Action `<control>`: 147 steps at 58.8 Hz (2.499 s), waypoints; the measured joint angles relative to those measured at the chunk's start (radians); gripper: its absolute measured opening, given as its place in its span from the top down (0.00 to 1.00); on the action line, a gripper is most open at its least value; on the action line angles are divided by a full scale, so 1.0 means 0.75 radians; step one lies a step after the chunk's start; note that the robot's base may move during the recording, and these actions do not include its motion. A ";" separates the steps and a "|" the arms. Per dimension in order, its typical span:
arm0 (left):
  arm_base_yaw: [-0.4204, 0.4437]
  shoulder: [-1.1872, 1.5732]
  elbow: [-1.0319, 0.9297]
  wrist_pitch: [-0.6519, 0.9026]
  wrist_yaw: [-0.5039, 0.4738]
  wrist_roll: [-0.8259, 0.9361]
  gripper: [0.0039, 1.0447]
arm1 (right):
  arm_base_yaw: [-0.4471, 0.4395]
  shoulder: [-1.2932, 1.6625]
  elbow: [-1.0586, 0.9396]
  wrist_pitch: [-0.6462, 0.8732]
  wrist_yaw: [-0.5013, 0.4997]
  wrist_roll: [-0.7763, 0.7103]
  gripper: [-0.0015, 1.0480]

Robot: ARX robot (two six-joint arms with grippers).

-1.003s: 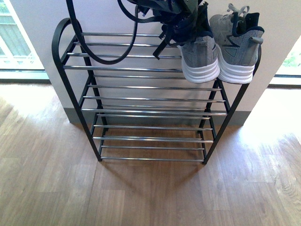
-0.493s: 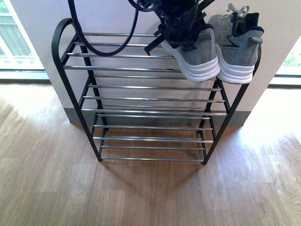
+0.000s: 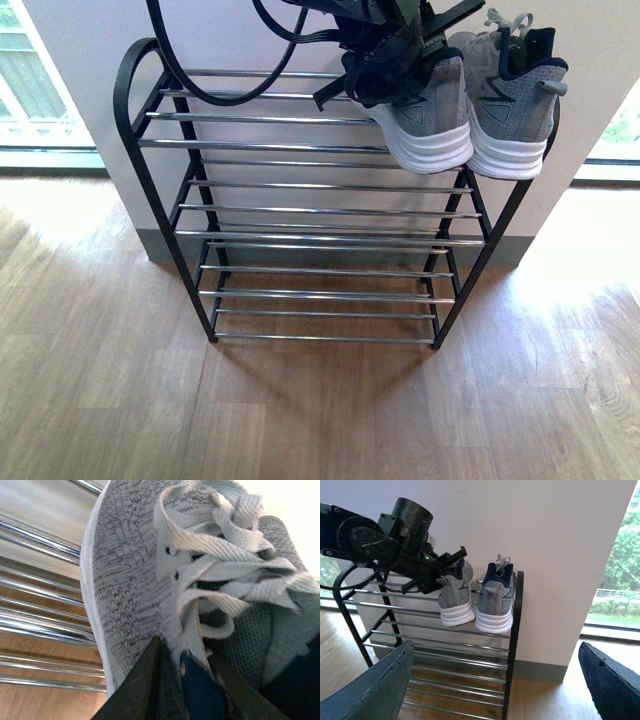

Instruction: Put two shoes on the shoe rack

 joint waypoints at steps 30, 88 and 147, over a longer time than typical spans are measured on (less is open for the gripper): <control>-0.001 -0.590 -0.713 0.286 0.190 -0.051 0.09 | 0.000 0.000 0.000 0.000 0.001 0.000 0.09; 0.537 -1.951 -2.650 1.456 -0.117 1.080 0.99 | 0.000 0.000 0.000 0.000 0.000 0.000 0.09; 0.751 -2.806 -2.897 0.863 0.092 1.084 0.99 | 0.000 0.000 0.000 0.000 0.000 0.000 0.09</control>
